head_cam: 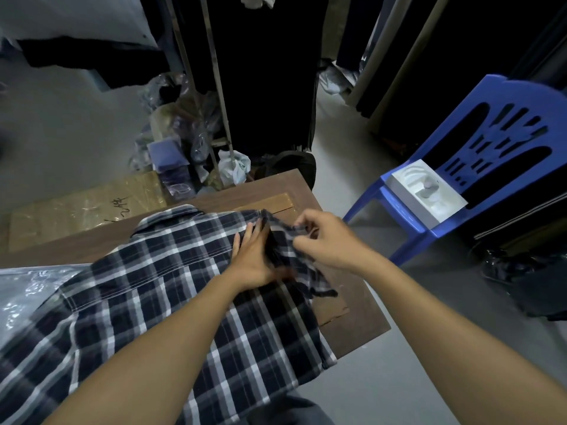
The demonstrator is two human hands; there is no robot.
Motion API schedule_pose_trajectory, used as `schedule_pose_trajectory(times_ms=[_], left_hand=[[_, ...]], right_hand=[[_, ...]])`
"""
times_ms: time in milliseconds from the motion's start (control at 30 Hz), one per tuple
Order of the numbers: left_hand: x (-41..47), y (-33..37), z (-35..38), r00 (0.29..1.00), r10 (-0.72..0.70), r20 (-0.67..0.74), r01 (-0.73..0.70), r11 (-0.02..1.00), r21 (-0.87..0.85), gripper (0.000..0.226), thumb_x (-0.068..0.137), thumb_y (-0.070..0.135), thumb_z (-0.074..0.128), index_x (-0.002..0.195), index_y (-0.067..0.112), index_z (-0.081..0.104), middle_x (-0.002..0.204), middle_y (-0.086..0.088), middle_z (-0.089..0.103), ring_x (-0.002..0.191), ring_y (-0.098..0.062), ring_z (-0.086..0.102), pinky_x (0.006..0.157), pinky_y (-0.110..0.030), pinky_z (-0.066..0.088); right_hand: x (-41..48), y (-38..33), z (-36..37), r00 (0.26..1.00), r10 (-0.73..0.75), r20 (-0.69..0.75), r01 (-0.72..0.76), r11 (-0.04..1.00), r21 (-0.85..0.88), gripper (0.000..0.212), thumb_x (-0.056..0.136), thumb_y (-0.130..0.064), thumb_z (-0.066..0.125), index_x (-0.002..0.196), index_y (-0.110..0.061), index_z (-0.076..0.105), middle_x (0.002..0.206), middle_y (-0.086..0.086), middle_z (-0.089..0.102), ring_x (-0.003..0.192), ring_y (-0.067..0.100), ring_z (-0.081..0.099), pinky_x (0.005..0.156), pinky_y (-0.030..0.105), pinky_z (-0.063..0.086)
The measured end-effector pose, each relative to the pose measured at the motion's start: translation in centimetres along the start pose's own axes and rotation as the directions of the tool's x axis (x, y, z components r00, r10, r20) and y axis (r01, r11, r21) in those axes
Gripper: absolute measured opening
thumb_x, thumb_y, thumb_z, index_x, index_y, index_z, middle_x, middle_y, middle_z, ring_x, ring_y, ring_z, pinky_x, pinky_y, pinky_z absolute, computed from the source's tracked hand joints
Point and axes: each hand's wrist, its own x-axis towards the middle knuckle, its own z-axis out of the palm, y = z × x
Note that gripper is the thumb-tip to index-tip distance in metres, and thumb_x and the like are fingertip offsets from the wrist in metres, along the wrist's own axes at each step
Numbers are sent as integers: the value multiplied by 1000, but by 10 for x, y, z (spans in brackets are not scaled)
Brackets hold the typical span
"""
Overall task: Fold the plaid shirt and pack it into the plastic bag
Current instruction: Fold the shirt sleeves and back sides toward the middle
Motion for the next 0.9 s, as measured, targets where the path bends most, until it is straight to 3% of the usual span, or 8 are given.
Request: schedule_pose_trajectory(times_ms=[100, 167, 267, 400, 533, 667, 767, 900], left_hand=[[0, -6, -22, 946, -201, -255, 66, 888, -456, 9, 94, 18, 58, 91, 22, 66, 103, -9, 68, 102, -34, 64, 81, -35, 46], [1, -17, -37, 895, -417, -160, 175, 656, -734, 25, 95, 34, 54, 87, 18, 71, 97, -11, 71, 89, -29, 65, 76, -34, 46], [-5, -31, -50, 914, -386, 125, 319, 493, -809, 73, 81, 71, 57, 126, 14, 64, 131, -3, 61, 123, -21, 52, 110, -39, 34], [-14, -41, -43, 925, -369, 85, 328, 666, -671, 56, 79, 33, 79, 128, 15, 59, 123, 3, 64, 111, -14, 61, 100, -36, 48], [-20, -37, -31, 924, -333, -187, 237, 884, -402, 46, 90, 14, 69, 133, 18, 54, 102, 3, 61, 95, -16, 61, 68, -22, 49], [-30, -36, -23, 929, -111, -352, 109, 994, -26, 45, 94, 15, 63, 137, 17, 50, 122, -3, 56, 111, -21, 56, 85, -29, 48], [-35, -49, -18, 917, 90, -389, 100, 891, 443, 37, 97, 28, 58, 132, 15, 52, 127, -7, 52, 114, -25, 50, 93, -37, 43], [-38, -61, -18, 910, 91, -405, 144, 846, 514, 37, 97, 38, 56, 126, 15, 58, 126, -9, 53, 115, -28, 49, 92, -39, 40]], right_hand=[[-3, -21, 30, 973, -84, 216, 79, 996, 33, 18, 85, -12, 65, 82, -25, 54, 76, -5, 57, 61, 4, 50, 58, 20, 42], [-4, -24, 57, 948, -92, 305, 99, 995, -7, 14, 84, -25, 70, 87, -30, 57, 82, -9, 59, 67, 5, 54, 63, 24, 46], [-4, -23, 89, 892, -46, 449, 105, 988, -109, 37, 84, -56, 65, 104, -25, 65, 97, -9, 68, 81, 5, 63, 74, 29, 54], [1, 4, 102, 969, -148, 199, 209, 919, -334, 30, 93, -40, 61, 108, -15, 66, 111, 4, 65, 102, 20, 60, 89, 45, 52], [-3, 41, 111, 968, -124, 216, 232, 761, -606, 83, 89, -64, 52, 153, -17, 29, 162, 14, 17, 149, 31, 11, 121, 49, 22], [-12, 65, 128, 960, -129, 249, 274, 623, -733, 91, 91, -78, 16, 158, -19, 1, 166, 16, -9, 151, 30, -17, 123, 52, 4], [-10, 63, 128, 962, -140, 236, 272, 604, -750, 92, 90, -80, 12, 158, -19, 3, 165, 16, -8, 151, 32, -17, 122, 53, 2], [17, 46, 118, 966, -203, 161, 255, 636, -728, 97, 86, -83, 19, 159, -20, 4, 165, 16, -15, 150, 32, -22, 123, 51, -5]])
